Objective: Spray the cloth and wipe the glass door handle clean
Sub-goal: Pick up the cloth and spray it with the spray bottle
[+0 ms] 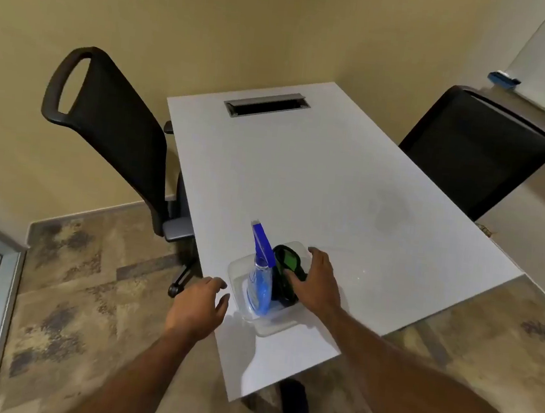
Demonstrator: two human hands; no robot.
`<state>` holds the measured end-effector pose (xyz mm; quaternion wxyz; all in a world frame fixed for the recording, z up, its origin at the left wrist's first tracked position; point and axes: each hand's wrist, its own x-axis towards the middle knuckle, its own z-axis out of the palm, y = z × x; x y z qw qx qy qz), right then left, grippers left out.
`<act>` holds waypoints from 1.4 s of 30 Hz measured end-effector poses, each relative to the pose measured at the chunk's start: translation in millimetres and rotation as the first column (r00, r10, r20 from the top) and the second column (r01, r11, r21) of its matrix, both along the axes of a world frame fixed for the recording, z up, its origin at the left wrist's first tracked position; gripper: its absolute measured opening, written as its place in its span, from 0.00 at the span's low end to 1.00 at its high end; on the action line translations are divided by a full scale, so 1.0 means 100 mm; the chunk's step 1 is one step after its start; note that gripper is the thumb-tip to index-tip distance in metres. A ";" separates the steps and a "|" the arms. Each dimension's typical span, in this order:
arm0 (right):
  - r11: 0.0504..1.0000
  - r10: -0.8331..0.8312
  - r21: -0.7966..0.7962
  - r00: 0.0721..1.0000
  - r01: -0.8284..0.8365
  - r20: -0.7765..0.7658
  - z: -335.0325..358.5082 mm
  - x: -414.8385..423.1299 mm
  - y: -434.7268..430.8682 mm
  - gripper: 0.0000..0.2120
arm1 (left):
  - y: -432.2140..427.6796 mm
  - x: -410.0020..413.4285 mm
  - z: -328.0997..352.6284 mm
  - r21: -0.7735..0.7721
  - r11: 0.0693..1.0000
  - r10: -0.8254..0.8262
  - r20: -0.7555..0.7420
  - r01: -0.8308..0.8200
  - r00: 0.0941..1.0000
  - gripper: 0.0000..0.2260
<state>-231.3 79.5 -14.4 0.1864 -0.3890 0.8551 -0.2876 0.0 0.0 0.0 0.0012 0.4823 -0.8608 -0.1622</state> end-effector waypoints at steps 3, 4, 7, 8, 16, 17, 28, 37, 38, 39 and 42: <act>0.994 0.022 0.102 0.993 -0.033 0.115 -0.03 -0.02 -0.18 0.43 | -0.02 -0.07 -0.01 0.027 0.999 0.029 -0.018 -0.029 0.999 0.16; 0.990 0.037 0.131 0.991 -0.054 0.129 -0.05 -0.02 -0.23 0.44 | -0.01 -0.08 0.01 0.033 0.999 0.042 -0.021 -0.041 0.999 0.16; 0.975 0.079 0.199 0.991 -0.100 0.112 -0.15 -0.02 -0.35 0.44 | -0.02 -0.15 0.00 0.055 0.996 0.068 -0.015 -0.067 0.998 0.17; 0.970 0.097 0.212 0.990 -0.117 0.102 -0.18 -0.03 -0.38 0.44 | -0.02 -0.17 0.00 0.054 0.996 0.076 -0.019 -0.075 0.997 0.17; 0.964 0.150 0.204 0.983 -0.170 0.110 -0.38 -0.10 -0.41 0.28 | -0.01 -0.31 -0.03 0.056 0.997 0.062 -0.044 -0.060 0.997 0.18; 0.969 0.139 0.188 0.983 -0.161 0.121 -0.37 -0.11 -0.40 0.24 | 0.00 -0.32 -0.04 0.062 0.996 0.062 -0.045 -0.060 0.997 0.18; 0.989 -0.019 -0.133 0.946 0.065 0.323 0.04 -0.22 -0.22 0.14 | 0.05 -0.24 -0.09 0.126 0.989 0.084 -0.066 -0.075 0.994 0.19; 0.865 -0.057 -0.376 0.810 0.332 0.583 0.71 -0.28 0.07 0.10 | 0.12 -0.16 -0.04 0.152 0.988 0.062 -0.140 -0.041 0.988 0.20; 0.852 -0.053 -0.383 0.787 0.356 0.614 0.78 -0.26 0.12 0.11 | 0.13 -0.15 -0.03 0.153 0.988 0.063 -0.164 -0.038 0.984 0.20; 0.842 -0.047 -0.388 0.768 0.375 0.639 0.85 -0.24 0.16 0.13 | 0.14 -0.15 -0.01 0.161 0.986 0.068 -0.199 -0.036 0.978 0.21; 0.814 -0.027 -0.405 0.724 0.416 0.690 1.06 -0.14 0.30 0.14 | 0.22 -0.11 0.07 0.202 0.979 0.067 -0.357 0.007 0.932 0.21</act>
